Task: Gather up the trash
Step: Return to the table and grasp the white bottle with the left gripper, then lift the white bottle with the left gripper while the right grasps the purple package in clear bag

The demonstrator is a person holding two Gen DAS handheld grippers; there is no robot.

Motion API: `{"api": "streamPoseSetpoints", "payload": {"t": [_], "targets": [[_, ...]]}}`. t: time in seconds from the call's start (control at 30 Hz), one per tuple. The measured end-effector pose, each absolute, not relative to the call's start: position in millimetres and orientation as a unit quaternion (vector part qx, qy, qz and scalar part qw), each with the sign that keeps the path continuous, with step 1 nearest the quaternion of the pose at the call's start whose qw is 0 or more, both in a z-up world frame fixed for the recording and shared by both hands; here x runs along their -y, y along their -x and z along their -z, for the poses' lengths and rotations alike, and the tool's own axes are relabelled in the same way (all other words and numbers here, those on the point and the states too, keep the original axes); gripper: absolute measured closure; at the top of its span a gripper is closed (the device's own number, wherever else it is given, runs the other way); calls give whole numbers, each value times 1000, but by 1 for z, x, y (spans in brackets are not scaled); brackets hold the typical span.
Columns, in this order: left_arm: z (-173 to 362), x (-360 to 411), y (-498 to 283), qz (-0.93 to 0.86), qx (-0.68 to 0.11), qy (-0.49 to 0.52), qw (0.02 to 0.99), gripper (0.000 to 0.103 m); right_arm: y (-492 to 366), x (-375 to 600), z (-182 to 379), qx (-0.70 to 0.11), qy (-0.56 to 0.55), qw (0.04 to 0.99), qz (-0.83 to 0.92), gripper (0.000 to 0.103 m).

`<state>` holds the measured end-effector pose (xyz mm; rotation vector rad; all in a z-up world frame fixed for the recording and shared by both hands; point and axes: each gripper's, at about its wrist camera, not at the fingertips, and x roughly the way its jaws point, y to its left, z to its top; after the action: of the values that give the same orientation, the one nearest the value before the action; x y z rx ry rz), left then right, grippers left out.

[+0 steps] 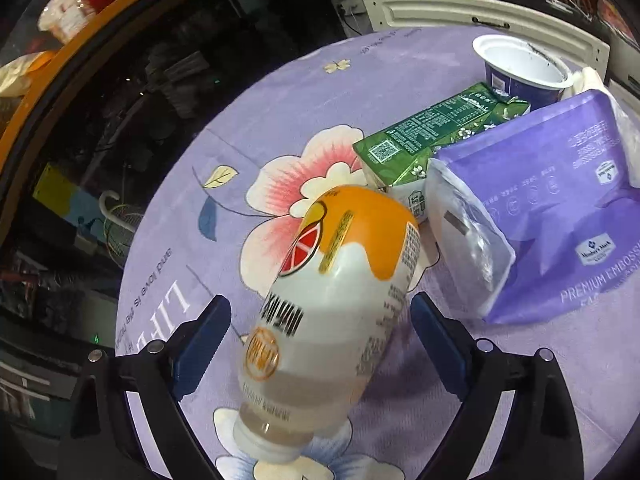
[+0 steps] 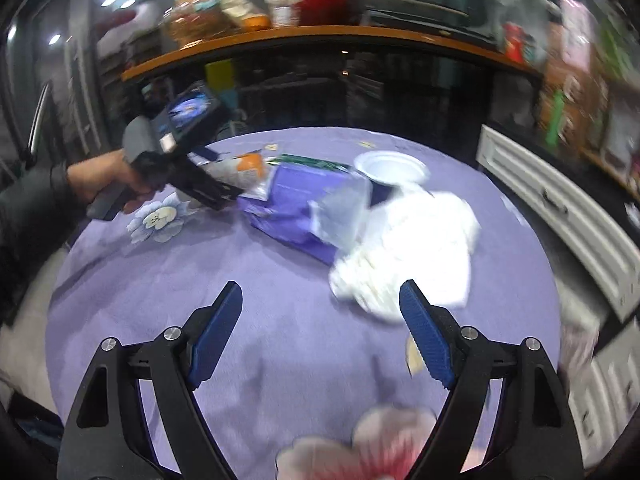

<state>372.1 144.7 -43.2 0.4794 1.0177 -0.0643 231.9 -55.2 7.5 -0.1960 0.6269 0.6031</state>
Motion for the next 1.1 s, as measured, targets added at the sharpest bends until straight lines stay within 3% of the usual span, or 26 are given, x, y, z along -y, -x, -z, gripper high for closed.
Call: {"api": "streamPoseSetpoints", "payload": {"t": [0.13, 0.27, 0.63, 0.67, 0.7, 0.8, 0.9, 1.1], "targets": [[49, -144, -377, 34, -498, -225, 837, 31, -252, 21, -8, -292, 154, 903, -274, 23], [50, -147, -374, 30, -498, -227, 836, 41, -291, 29, -7, -330, 46, 894, -298, 23], [47, -163, -366, 28, -479, -164, 862, 42, -345, 24, 25, -392, -19, 874, -288, 22], [47, -163, -365, 29, -478, -160, 863, 42, -346, 24, 27, -392, -26, 874, -287, 28], [47, -164, -365, 29, -477, -157, 864, 42, -347, 25, 29, -392, -31, 873, -288, 45], [46, -165, -361, 26, -473, -148, 868, 42, -348, 24, 33, -402, -43, 865, -299, 63], [44, -167, -353, 22, -464, -130, 876, 42, -341, 26, 29, -391, -46, 867, -306, 72], [34, -177, -332, 11, -441, -91, 893, 42, -318, 26, 14, -360, -43, 877, -316, 74]]}}
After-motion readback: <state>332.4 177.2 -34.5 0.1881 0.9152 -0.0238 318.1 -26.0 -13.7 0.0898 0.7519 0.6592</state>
